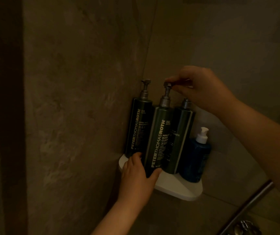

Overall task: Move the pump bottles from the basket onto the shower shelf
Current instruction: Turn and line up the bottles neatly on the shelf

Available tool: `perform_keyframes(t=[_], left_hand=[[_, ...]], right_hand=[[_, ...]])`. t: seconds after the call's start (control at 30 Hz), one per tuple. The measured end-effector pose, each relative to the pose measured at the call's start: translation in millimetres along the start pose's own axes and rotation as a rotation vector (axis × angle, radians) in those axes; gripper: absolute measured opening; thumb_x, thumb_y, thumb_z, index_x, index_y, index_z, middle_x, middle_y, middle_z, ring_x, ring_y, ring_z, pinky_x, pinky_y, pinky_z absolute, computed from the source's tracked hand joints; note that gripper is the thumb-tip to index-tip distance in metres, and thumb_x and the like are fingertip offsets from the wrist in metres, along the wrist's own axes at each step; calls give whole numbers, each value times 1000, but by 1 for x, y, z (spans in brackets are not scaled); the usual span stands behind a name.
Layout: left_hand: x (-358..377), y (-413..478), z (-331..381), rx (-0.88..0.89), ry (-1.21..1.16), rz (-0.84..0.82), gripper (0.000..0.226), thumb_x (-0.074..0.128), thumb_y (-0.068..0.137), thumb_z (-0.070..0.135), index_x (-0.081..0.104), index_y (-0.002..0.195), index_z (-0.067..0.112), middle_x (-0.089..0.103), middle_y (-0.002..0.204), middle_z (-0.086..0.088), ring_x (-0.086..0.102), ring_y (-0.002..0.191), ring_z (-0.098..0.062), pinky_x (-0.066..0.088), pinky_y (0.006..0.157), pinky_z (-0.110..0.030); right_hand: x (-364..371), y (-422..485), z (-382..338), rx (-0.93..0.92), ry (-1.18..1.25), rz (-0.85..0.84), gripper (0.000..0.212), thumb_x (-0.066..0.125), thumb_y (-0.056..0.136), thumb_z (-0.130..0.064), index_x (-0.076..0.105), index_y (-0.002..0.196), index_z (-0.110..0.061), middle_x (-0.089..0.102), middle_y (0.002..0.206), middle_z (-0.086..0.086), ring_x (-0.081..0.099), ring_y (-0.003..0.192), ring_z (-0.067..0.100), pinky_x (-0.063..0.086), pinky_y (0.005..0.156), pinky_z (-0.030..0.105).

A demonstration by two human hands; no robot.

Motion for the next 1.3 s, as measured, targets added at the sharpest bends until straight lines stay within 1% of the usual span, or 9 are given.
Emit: perform_keyframes(t=[0.1,0.27,0.4,0.53,0.73,0.83,0.9,1.03,1.3], left_hand=[[2,0,1,45,15,-29,76,64,80,43,21,140,25,33,139,4,30,128,-10,28,106,-25],[-2,-4,1,85,-22,29,75,70,78,32,21,135,30,27,133,7,34,123,-5,30,98,-17],[-3,-5,2,112,10,77,65,70,79,31,25,127,30,27,128,9,36,116,-2,31,90,-10],[-8,-11,11,187,99,127,52,68,81,29,30,118,27,25,118,11,36,106,0,31,75,-3],[-3,-22,19,312,170,70,35,56,88,31,40,119,30,24,120,13,29,108,3,31,86,-9],[0,-25,19,325,200,42,39,51,90,35,38,127,30,20,128,12,22,115,4,28,94,-14],[2,-25,18,327,211,23,43,48,91,37,37,131,29,18,135,12,21,122,1,24,99,-16],[7,-23,17,331,245,-31,50,44,93,41,28,140,31,5,141,19,13,131,-1,17,105,-18],[15,-18,17,333,277,-79,57,39,93,45,22,144,27,6,146,14,18,133,-6,20,108,-23]], right_hand=[[0,0,-1,-9,-25,-2,24,65,84,-5,64,94,-26,63,91,1,64,89,17,52,82,29],[1,1,0,-14,-78,-4,21,63,86,-8,70,105,-11,58,89,-2,62,87,16,49,80,27],[3,1,0,-13,-111,-36,26,59,87,-5,68,110,-12,59,94,-1,60,90,16,49,82,29],[5,1,3,8,-111,-45,33,54,88,1,67,114,-15,59,96,-2,56,92,11,42,79,19],[7,1,3,6,-100,-35,33,51,87,2,67,113,-11,66,105,9,61,97,21,48,85,32],[8,1,6,22,-86,-50,34,50,88,3,67,113,-13,60,95,-2,56,89,10,41,75,11],[8,3,8,23,-95,-52,35,50,87,4,67,113,-13,57,93,-5,53,87,7,34,67,7],[10,6,12,41,-124,-69,42,47,86,7,67,114,-15,58,97,-6,53,92,6,37,75,14],[15,9,22,79,-186,-88,45,46,85,5,65,118,-21,67,116,5,62,103,22,47,87,26]])
Point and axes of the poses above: each hand's wrist, its own y-axis towards the middle knuckle, its own x-axis out of the palm, z = x × y, the point moved 9 cm from there along y, towards the middle knuckle
